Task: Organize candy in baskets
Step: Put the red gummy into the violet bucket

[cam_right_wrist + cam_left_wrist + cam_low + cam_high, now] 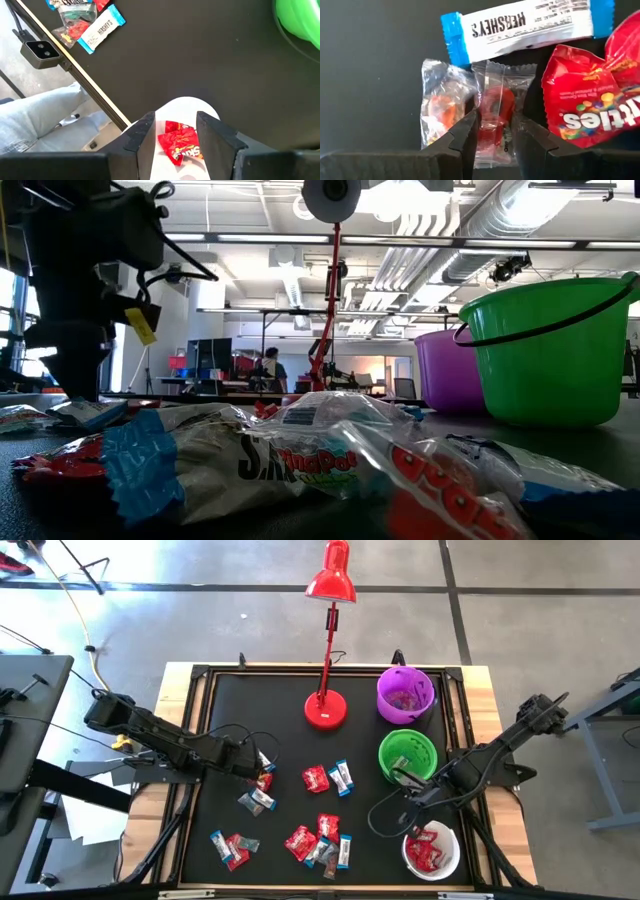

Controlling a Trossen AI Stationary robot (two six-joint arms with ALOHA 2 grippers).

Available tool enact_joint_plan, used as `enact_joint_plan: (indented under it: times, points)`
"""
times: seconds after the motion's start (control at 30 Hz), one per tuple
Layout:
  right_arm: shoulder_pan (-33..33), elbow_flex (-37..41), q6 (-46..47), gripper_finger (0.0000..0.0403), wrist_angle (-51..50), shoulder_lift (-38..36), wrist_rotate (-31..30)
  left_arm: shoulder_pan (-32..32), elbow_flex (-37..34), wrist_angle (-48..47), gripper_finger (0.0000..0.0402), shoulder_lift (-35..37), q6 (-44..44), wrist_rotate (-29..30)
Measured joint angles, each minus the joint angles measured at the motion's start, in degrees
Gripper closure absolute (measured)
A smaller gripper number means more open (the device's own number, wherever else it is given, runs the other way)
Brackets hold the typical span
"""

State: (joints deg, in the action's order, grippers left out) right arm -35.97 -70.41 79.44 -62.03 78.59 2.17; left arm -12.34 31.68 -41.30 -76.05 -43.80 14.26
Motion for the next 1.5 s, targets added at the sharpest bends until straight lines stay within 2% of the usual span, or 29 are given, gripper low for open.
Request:
enact_joint_plan:
  times: [0.13, 0.37, 0.6, 0.83, 1.03, 1.23, 1.33, 1.5]
  points:
    - [0.0, 0.0, 0.0, 0.0268, 0.0, 0.0, 0.0, 0.0, -0.1, 0.6, 0.0312, 0.0, -3.2, -0.7]
    - [0.0, 0.0, 0.0, 0.0268, 0.0, 0.0, -1.2, 0.0, 0.0, 2.5, 0.0392, 0.1, -8.6, -2.9]
    - [0.8, 0.0, 0.0, 0.0268, 0.0, 0.0, -7.2, -0.1, 2.7, 1.8, 0.0394, 0.2, -11.6, -4.4]
    - [4.0, 0.0, 0.0, 0.0268, 0.0, 0.0, -16.2, 0.0, 8.6, 1.6, 0.0399, 0.2, -11.6, -1.3]
    - [8.0, 0.0, 0.0, 0.0268, 2.1, 0.0, -28.5, 0.0, 17.0, 1.9, 0.0401, 0.2, -11.7, 3.2]
    - [12.8, 0.0, -3.4, 0.0268, 13.7, 0.0, -39.6, -0.1, 28.2, 5.4, 0.0401, 0.2, -11.3, 12.8]
    - [14.9, 0.0, -10.6, 0.0268, 25.2, 0.0, -41.1, -0.1, 32.3, 11.2, 0.0401, 0.2, -7.6, 16.1]
    - [17.6, 0.0, -24.7, 0.0268, 45.3, 0.0, -41.1, -0.2, 34.7, 25.0, 0.0401, 0.2, 0.2, 18.1]
